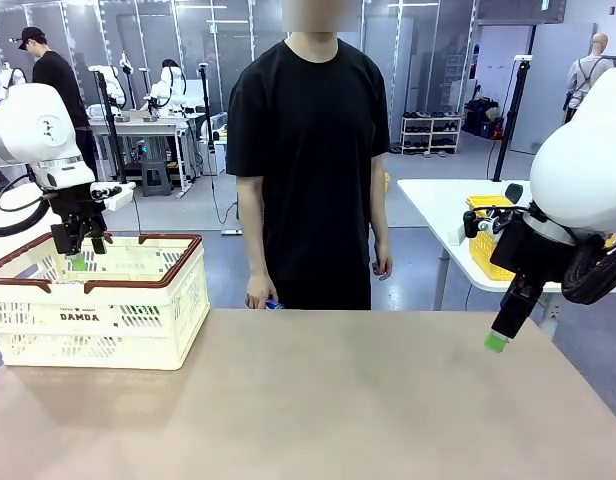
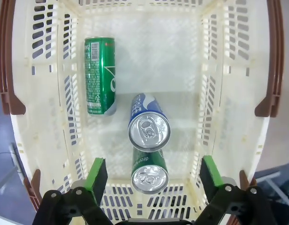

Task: Place the drinks into the Shopping basket.
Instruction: Pick up one drink and place it into the Shopping basket.

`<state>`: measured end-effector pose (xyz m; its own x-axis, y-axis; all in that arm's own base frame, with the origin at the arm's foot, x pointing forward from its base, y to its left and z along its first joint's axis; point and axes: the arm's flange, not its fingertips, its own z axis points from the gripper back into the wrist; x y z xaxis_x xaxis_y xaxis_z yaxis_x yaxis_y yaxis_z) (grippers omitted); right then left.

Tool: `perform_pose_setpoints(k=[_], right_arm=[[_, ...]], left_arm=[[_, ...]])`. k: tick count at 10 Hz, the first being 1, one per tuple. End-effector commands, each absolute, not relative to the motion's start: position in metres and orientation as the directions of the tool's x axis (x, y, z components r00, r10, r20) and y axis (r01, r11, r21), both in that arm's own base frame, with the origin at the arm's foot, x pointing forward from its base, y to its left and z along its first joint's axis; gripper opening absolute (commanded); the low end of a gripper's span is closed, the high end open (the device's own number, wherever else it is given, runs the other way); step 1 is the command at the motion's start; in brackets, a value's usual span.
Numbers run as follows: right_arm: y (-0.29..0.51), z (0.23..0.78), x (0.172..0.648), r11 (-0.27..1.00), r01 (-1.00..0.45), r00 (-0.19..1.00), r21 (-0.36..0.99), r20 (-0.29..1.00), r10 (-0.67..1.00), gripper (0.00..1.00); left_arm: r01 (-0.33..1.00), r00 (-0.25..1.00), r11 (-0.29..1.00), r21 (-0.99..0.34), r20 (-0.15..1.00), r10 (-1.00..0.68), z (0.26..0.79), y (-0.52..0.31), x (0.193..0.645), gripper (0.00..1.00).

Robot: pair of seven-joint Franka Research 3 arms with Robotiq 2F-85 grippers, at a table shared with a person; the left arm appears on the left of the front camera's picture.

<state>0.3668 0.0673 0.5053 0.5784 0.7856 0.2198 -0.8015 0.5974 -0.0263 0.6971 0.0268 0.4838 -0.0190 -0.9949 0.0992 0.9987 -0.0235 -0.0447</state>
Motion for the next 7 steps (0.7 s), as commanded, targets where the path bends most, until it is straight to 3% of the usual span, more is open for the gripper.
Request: perform_pose_setpoints(k=[1,5,7], right_arm=[[0.066,0.506,0.367,0.598,-0.801,0.58,-0.028,0.212,0.786,1.0],[0.066,0.506,0.367,0.598,-0.801,0.58,-0.028,0.212,0.786,1.0],[0.066,0.506,0.367,0.598,-0.801,0.58,-0.028,0.212,0.786,1.0]], left_arm=[[0.999,-0.021,-0.026,-0.046,0.104,-0.994,0.483,0.027,0.697,1.0],[0.999,-0.019,-0.024,-0.045,0.099,-0.995,0.484,0.027,0.697,1.0],[0.999,-0.052,-0.053,0.0,0.079,-0.996,0.524,0.014,0.69,1.0]])
